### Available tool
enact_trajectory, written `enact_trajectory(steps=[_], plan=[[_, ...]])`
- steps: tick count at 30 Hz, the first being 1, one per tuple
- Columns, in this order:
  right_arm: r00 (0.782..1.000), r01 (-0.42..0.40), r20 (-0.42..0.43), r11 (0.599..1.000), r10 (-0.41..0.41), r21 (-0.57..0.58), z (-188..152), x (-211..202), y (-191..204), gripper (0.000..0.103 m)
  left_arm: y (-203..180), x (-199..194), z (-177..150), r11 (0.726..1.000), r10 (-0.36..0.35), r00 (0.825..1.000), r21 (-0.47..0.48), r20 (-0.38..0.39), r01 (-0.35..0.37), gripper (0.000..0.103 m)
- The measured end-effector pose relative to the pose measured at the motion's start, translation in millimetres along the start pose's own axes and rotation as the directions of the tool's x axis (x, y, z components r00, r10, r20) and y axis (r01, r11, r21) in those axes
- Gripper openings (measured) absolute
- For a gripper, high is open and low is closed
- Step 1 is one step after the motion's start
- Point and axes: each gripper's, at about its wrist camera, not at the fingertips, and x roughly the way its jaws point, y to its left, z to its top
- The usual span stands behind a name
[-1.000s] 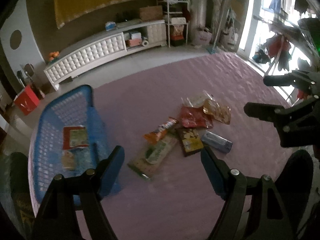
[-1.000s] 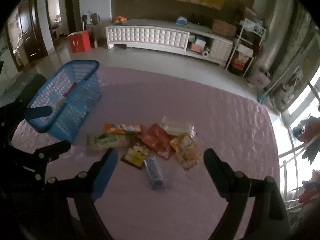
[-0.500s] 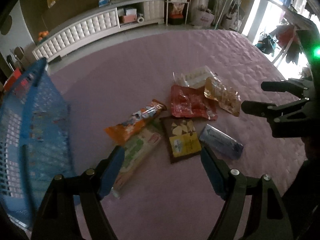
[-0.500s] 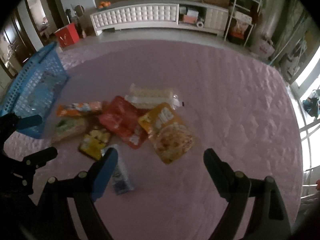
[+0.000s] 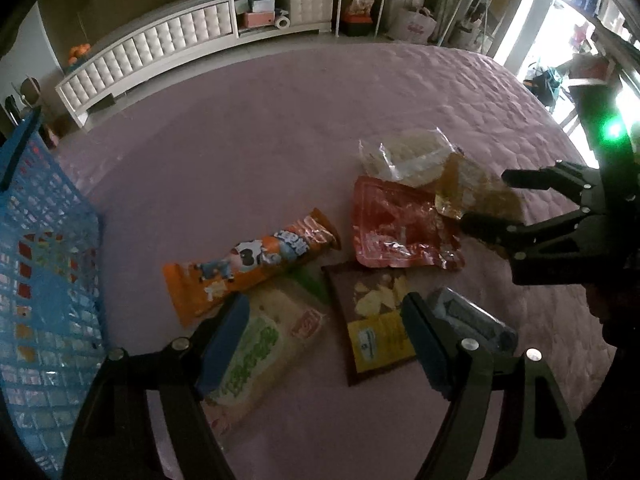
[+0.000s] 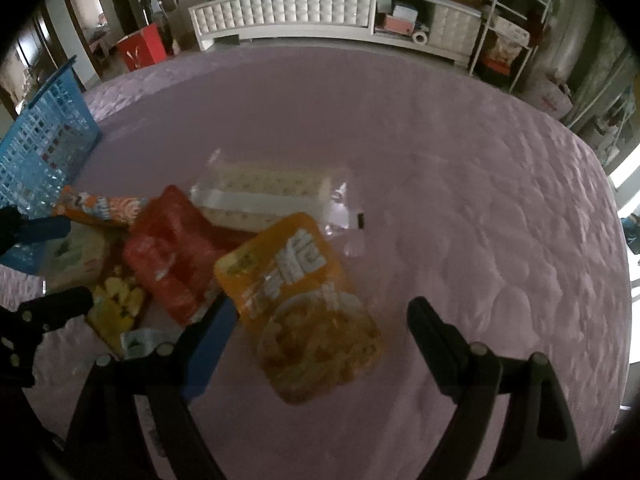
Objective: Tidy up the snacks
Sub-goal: 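Move both tools back over the remaining snacks on the table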
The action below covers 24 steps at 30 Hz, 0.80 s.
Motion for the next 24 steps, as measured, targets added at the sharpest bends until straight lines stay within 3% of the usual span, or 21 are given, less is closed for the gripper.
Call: enact_trajectory(steps=[4,6,8,11,20,24], plan=[[1.000,0.000,0.017,0.999,0.001,-0.045,-5,1,2,0.087,5,3,0,1.000,-0.005,1.000,-0.024,-0.005,0.005,0.077],[0.999,0.006,0.036,0.996,-0.003,-0.087,-10,-1,5,0.073,7,3,-1,0.999,-0.007,1.000,-0.036,-0.011,0.006,0.077],[0.999,0.011,0.051,0.997,-0.007,-0.082,-13,-10,3,0.043,7,2,-4,0.999,-0.001,1.000,-0.040,-0.012,0.001,0.077],[0.998,0.012,0.055,0.997,-0.007,-0.081,-20,-15,1,0.026,6,-4,-9,0.999,0.002,1.000,-0.038,-0.007,-0.002,0.077],[0.997,0.011,0.078,1.000,-0.010,-0.007,-22,-33,2,0.019,-1,-21,-8,1.000,-0.002,1.000,-0.019,0.017,0.002,0.077],[0.995,-0.041,0.094,0.998,0.036,0.044,-21,-48,4,0.019,-16,-23,4,1.000,0.005,1.000,0.029,0.014,-0.005,0.077]])
